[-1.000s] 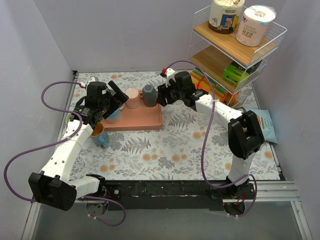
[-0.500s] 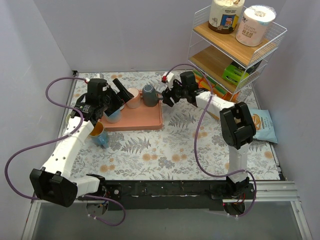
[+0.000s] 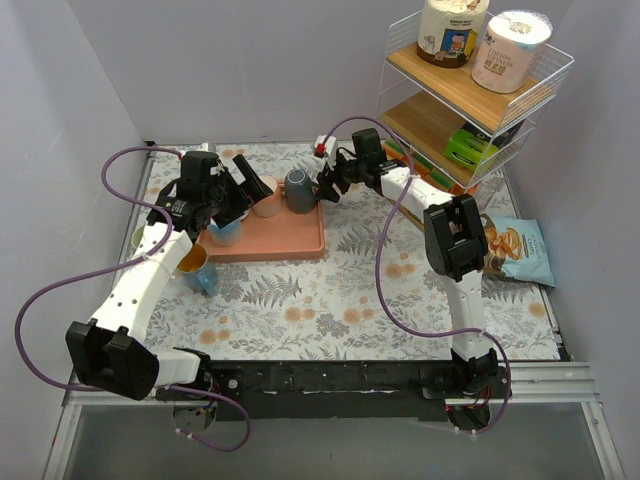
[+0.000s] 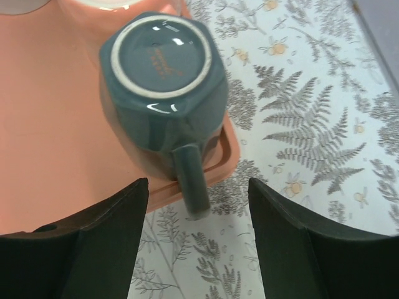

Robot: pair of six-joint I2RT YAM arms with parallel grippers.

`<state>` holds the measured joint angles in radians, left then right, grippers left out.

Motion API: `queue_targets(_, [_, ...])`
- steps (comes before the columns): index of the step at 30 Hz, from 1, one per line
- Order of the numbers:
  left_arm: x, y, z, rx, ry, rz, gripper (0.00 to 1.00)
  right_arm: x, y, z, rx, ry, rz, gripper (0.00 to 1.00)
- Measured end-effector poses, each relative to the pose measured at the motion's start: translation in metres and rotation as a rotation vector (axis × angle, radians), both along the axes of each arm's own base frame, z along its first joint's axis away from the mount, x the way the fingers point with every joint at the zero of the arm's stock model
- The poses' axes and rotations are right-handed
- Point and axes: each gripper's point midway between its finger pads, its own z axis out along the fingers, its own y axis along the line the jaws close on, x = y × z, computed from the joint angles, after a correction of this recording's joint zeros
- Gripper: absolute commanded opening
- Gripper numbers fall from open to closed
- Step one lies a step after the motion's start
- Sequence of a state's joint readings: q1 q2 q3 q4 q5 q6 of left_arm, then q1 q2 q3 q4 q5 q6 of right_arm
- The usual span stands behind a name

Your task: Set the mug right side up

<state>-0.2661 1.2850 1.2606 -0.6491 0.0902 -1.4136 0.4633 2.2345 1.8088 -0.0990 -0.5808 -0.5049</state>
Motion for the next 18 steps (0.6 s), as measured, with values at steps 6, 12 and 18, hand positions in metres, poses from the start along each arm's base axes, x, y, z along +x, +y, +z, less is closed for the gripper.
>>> queue_targets(6, [0.0,-0.002,0.001,-0.003,-0.006,-0.015,0.98,-0.018,0.002,-0.009,-0.016,0.062,0.08,0.71])
queue_targets(12, [-0.001,-0.004,0.001,-0.004,-0.008,-0.032,0.98,-0.027,0.003,-0.017,-0.018,0.09,0.121,0.69])
queue_targets(18, [-0.001,-0.004,0.001,0.005,-0.011,-0.039,0.98,-0.031,0.006,-0.021,-0.001,0.111,0.146,0.58])
